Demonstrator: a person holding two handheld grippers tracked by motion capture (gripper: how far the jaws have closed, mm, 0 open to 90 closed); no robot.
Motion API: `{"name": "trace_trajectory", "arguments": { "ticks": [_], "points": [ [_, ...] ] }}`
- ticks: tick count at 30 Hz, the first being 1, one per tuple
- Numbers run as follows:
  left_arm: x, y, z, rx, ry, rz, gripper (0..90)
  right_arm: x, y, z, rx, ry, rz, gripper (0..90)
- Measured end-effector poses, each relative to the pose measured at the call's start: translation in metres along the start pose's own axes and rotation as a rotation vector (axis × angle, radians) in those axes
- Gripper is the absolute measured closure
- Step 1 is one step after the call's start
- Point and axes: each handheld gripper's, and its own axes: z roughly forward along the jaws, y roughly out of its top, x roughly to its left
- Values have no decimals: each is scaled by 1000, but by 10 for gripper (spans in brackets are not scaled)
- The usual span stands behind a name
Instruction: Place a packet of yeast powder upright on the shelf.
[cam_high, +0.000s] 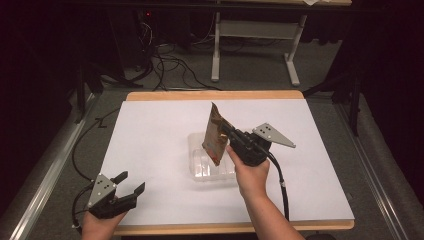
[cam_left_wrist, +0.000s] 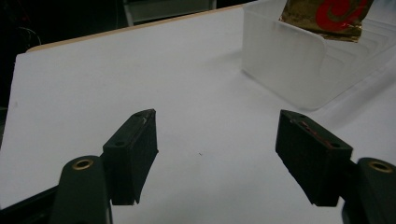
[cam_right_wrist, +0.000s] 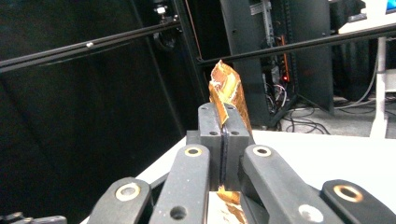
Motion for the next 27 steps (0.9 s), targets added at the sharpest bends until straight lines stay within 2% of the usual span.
{"name": "trace_trajectory", "arguments": {
  "ticks": [3,8,13,17,22,27],
  "points": [
    [0,0,0,-1,-4,5,302,8,-4,1,13,-2,-33,900],
    [1,0,1,2,-6,5,302,7,-9,-4,7,-6,-25,900],
    [0,0,1,4,-3,10,302,-2,7,-12,-26,-38,-17,900],
    [0,0,1,10,-4,11,302,-3,15,-13,-37,-43,-22,900],
    [0,0,0,7,-3,11,302,-2,18,-10,-36,-63,-20,900],
    [2,0,-1,-1,-2,2,302,-2,15,-1,-16,-106,-36,900]
  ]
}}
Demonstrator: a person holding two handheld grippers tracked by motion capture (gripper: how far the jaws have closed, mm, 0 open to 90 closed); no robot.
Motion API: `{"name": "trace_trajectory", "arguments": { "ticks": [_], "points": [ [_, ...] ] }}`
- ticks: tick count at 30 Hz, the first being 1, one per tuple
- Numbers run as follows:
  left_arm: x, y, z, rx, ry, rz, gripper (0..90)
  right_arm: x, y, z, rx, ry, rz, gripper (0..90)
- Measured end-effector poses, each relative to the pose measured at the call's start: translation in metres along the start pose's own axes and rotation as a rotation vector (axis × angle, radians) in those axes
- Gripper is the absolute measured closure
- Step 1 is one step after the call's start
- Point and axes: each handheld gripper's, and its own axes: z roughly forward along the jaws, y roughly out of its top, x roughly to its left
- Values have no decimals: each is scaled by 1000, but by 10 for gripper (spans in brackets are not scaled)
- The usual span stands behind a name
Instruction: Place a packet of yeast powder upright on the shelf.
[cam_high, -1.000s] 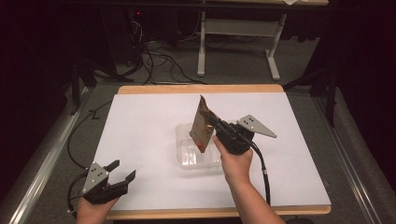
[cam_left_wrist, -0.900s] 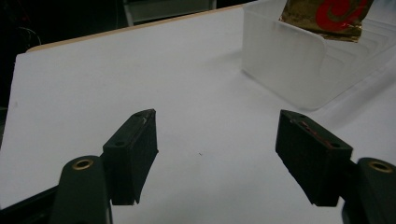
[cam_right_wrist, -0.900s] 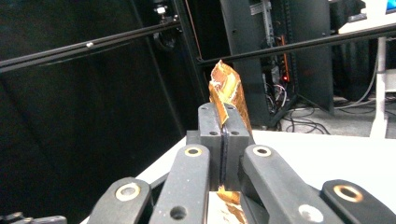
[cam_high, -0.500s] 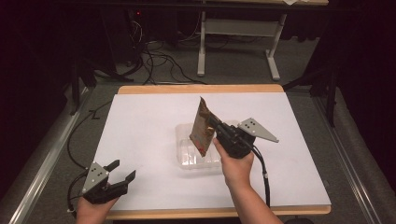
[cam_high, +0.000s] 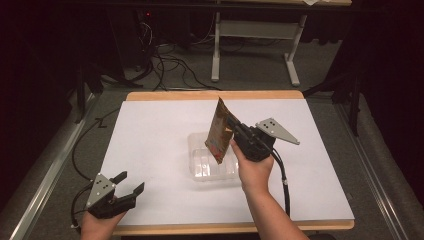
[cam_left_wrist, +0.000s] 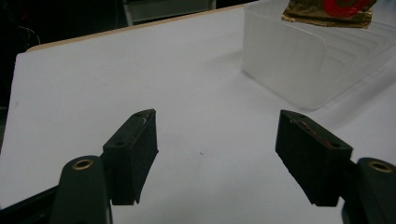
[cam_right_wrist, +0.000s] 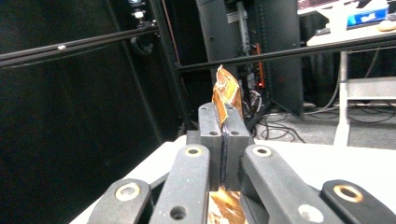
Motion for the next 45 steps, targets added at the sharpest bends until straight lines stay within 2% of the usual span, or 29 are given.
{"name": "trace_trajectory", "arguments": {
  "ticks": [7,11,15,18,24,27,35,45],
  "points": [
    [0,0,1,5,-4,0,302,-3,0,-1,0,-21,-3,900],
    [-1,1,1,3,-4,4,302,-3,-3,3,19,-35,-3,900],
    [-1,0,0,5,-4,1,302,-1,-6,8,28,-20,8,900],
    [0,0,0,1,-2,-4,302,7,-9,16,33,12,24,900],
    [1,0,-1,1,-2,-2,302,18,-14,22,40,44,54,900],
    [1,0,-1,0,-3,-4,302,21,-19,22,44,48,42,900],
    [0,0,0,1,0,2,303,13,-27,18,48,47,44,900],
    [0,0,-2,-9,3,2,303,3,-48,15,85,52,33,900]
  ]
}}
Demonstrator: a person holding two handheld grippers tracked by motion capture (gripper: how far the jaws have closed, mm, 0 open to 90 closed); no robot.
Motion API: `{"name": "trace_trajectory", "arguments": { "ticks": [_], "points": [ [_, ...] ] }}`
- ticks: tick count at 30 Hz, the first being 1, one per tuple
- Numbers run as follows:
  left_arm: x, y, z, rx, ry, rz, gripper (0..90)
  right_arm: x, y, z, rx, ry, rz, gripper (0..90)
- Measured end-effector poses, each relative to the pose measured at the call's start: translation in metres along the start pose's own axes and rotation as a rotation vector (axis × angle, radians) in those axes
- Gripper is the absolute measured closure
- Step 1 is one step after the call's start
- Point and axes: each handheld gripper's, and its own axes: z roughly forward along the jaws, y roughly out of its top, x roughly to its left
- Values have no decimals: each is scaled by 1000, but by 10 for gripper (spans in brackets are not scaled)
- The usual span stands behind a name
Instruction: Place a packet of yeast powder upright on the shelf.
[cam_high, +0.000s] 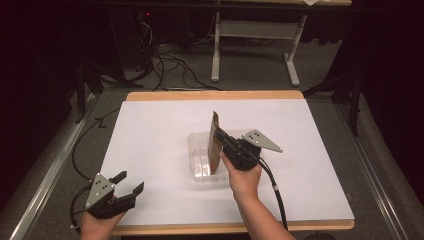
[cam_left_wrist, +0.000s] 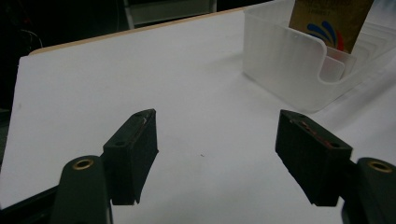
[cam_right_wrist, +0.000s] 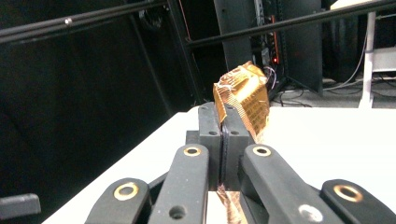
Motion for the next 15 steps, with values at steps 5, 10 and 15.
{"name": "trace_trajectory", "arguments": {
  "ticks": [5,10,15],
  "points": [
    [0,0,0,-1,0,0,303,-3,-9,0,19,4,-7,900],
    [0,0,0,-3,0,3,303,-1,-13,0,24,14,-26,900],
    [-1,0,0,-1,-1,4,303,-1,-14,0,27,16,-34,900]
  ]
}}
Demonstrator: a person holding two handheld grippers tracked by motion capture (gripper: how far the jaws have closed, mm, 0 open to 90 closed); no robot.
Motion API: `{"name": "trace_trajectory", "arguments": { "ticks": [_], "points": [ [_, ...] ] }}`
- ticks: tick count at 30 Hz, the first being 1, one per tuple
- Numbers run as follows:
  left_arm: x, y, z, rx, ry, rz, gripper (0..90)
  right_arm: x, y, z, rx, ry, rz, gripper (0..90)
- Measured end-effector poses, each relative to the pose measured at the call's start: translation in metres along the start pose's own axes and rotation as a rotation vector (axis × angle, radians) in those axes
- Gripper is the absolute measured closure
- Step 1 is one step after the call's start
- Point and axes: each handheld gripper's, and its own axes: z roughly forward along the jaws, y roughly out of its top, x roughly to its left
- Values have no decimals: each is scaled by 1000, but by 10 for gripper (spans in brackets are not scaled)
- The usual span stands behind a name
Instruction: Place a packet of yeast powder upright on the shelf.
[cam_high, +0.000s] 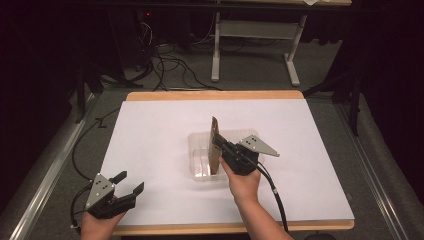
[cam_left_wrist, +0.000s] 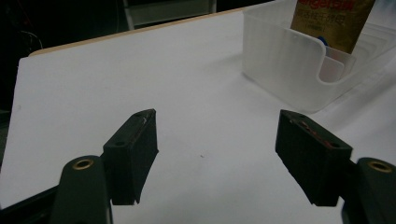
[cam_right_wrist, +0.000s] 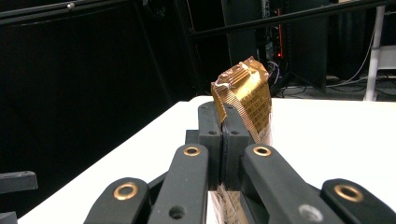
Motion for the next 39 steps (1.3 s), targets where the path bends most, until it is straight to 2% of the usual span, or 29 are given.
{"name": "trace_trajectory", "arguments": {
  "ticks": [7,13,15,16,17,18,19,20,22,29,33,37,39],
  "points": [
    [0,0,0,1,1,2,303,0,1,0,4,-3,-3,900],
    [0,0,1,2,-2,1,303,1,5,-1,8,-2,-24,853],
    [0,0,1,3,-3,3,303,2,7,-1,12,8,-27,802],
    [0,0,1,3,-3,4,303,2,9,-1,19,16,-32,721],
    [0,0,1,3,-3,4,303,2,9,-1,19,16,-32,721],
    [0,0,1,3,-3,4,303,3,11,-1,27,22,-44,643],
    [0,0,1,3,-3,4,303,3,11,-1,27,22,-44,643],
    [0,0,1,4,-3,4,303,4,12,-1,36,26,-60,578],
    [0,0,1,5,-3,5,303,5,13,-1,46,34,-64,526],
    [0,0,1,8,-3,6,303,5,14,0,61,37,-83,433],
    [0,0,1,10,-5,4,303,5,14,0,65,22,-107,356],
    [0,0,2,10,-6,4,303,5,14,-1,68,26,-118,327],
    [0,0,2,12,-6,5,303,7,14,-3,79,26,-139,314]
  ]
}}
